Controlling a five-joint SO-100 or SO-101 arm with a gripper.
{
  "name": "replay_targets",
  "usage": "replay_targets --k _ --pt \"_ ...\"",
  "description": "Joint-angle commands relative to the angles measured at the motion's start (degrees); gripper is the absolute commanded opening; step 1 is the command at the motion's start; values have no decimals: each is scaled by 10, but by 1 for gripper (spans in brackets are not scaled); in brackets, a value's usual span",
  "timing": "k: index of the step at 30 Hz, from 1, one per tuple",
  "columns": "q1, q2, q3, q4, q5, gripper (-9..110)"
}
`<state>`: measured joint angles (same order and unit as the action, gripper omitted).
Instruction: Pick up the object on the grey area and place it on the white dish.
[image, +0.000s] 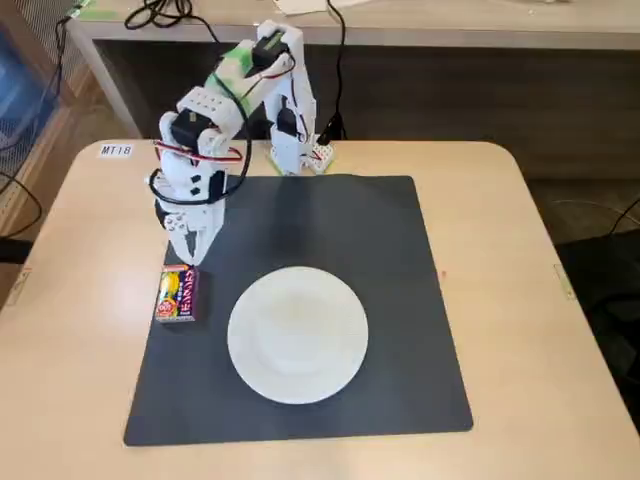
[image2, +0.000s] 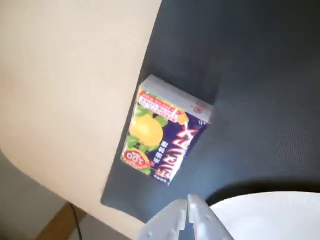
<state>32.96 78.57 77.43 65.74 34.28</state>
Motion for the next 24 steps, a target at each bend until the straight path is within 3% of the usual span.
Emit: replay_targets --k 1,8,16,24 --pt "7 -31 -83 1 1 0" --pt "0 -214 -376 148 -15 0" --pt "4 -318 -526 279 24 1" --pt "11 -329 -530 313 39 24"
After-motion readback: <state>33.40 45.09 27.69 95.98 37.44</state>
